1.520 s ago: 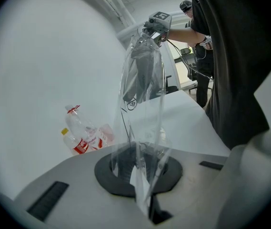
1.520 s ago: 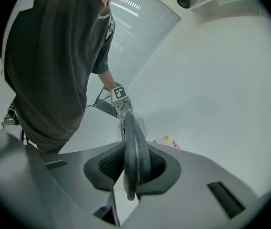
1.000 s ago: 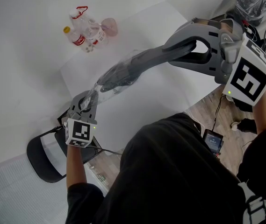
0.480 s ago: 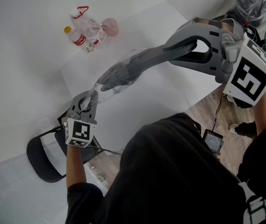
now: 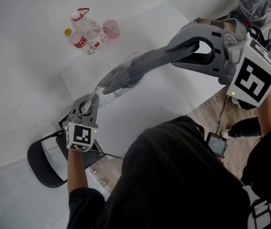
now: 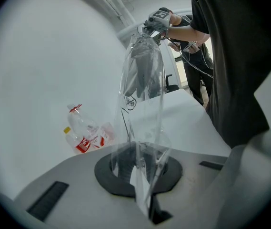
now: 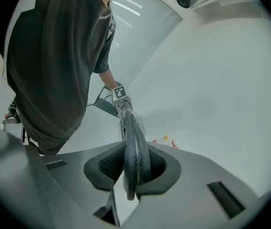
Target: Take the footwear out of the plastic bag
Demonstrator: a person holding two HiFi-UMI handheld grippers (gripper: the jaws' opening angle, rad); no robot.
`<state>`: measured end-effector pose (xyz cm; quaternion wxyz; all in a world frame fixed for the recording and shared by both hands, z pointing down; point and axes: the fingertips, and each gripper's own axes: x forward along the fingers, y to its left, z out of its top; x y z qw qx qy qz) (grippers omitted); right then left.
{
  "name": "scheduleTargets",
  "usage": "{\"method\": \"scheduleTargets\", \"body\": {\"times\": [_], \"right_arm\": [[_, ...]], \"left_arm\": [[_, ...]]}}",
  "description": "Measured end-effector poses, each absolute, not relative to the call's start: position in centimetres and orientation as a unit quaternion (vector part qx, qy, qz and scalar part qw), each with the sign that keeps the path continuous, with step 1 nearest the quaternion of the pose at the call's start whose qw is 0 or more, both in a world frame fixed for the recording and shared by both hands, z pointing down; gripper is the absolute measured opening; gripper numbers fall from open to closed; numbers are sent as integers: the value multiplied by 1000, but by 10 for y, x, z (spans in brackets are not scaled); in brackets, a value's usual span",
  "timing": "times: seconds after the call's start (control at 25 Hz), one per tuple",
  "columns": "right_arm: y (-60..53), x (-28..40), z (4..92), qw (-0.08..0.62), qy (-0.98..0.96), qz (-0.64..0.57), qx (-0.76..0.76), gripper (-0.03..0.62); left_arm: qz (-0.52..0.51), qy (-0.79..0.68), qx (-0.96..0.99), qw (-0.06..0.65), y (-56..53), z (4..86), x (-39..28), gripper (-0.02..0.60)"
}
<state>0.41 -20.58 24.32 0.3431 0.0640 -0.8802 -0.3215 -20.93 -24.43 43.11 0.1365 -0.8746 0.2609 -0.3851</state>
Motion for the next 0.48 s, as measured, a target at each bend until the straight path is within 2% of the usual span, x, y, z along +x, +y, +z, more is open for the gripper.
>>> {"method": "scheduleTargets", "body": {"times": [0.48], "right_arm": [[-206,5,244,345,-878,-325,70,80]], "left_arm": [[-384,265,-874,137,-248,439,-217,25]]}}
